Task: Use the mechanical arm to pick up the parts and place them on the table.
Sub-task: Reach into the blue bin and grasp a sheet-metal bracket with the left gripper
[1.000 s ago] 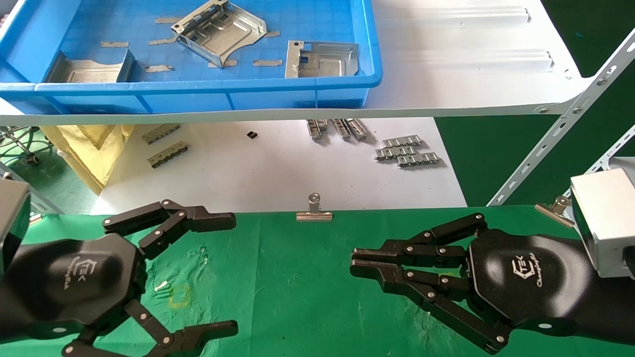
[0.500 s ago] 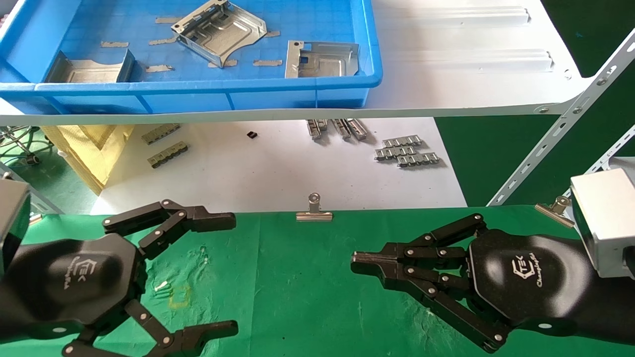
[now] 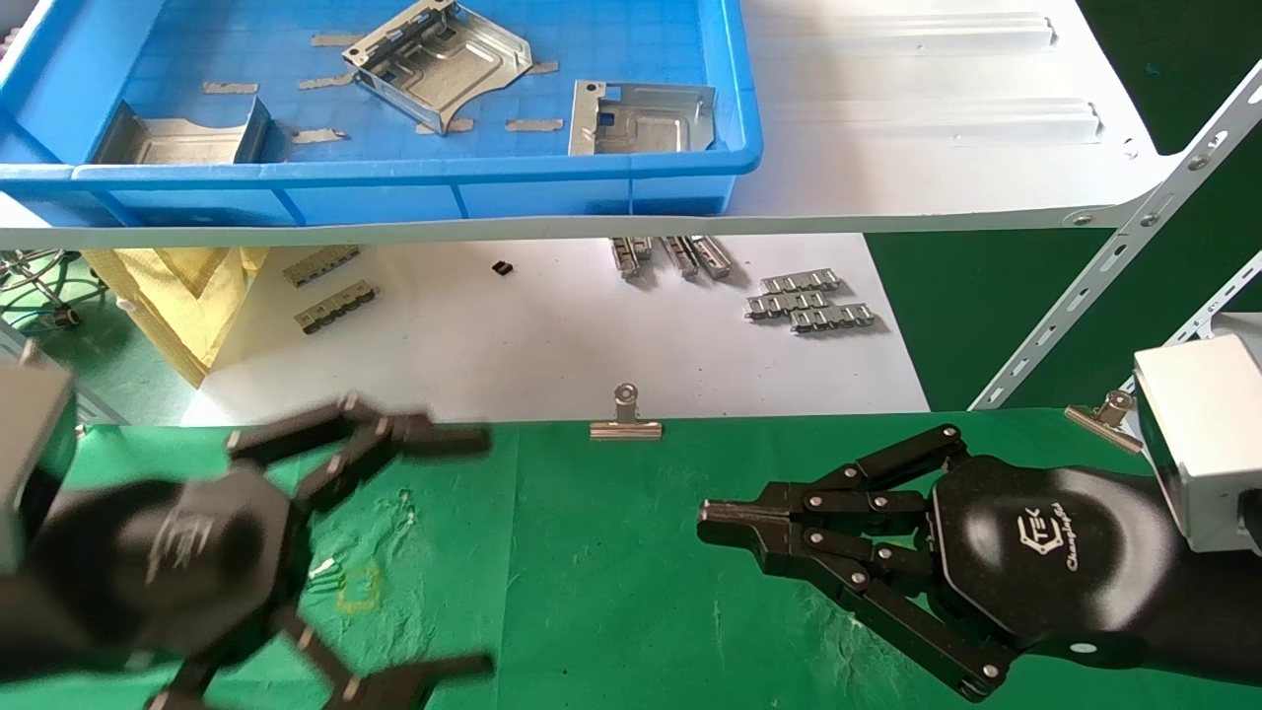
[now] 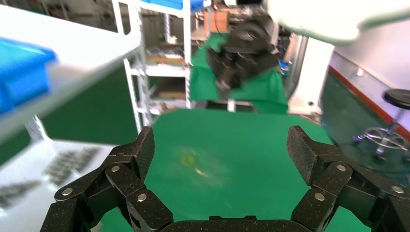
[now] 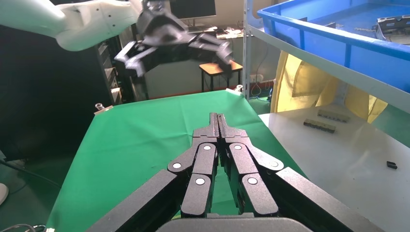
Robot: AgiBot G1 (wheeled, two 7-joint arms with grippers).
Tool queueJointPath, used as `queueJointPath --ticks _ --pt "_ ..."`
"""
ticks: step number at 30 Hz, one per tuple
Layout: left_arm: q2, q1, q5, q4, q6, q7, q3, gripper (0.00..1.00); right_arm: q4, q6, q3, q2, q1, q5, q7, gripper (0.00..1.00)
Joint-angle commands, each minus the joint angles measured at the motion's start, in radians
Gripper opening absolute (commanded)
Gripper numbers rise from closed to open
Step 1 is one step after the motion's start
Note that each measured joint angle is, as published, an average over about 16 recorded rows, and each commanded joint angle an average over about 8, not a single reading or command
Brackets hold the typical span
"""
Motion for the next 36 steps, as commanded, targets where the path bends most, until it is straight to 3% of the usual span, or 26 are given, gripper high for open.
queueJointPath --ticks 1,9,18,19,21,27,29,36 --pt "0.017 -0.022 0.009 0.003 -0.010 0.009 0.001 1.00 0.000 0.000 0.000 0.000 0.000 0.000 0.000 0.00" --pt "0.164 -0.345 0.177 0.327 -0.027 0.023 0.080 1.00 0.000 0.000 0.000 0.000 0.000 0.000 0.000 0.00" --pt "0.357 -0.662 0.400 0.819 -0.296 0.116 0.157 1.00 0.000 0.000 0.000 0.000 0.000 0.000 0.000 0.00" --pt "0.372 -0.687 0.420 0.860 -0.324 0.126 0.166 0.99 0.000 0.000 0.000 0.000 0.000 0.000 0.000 0.03" --pt "0.397 -0.728 0.453 0.933 -0.372 0.143 0.182 0.86 0.000 0.000 0.000 0.000 0.000 0.000 0.000 0.28" --pt "0.448 -0.807 0.508 1.084 -0.446 0.178 0.211 0.12 0.000 0.000 0.000 0.000 0.000 0.000 0.000 1.00" --pt "0.459 -0.819 0.517 1.116 -0.453 0.185 0.216 0.00 0.000 0.000 0.000 0.000 0.000 0.000 0.000 1.00" --pt "0.492 -0.836 0.542 1.184 -0.498 0.210 0.233 0.00 0.000 0.000 -0.001 0.000 0.000 0.000 0.000 1.00"
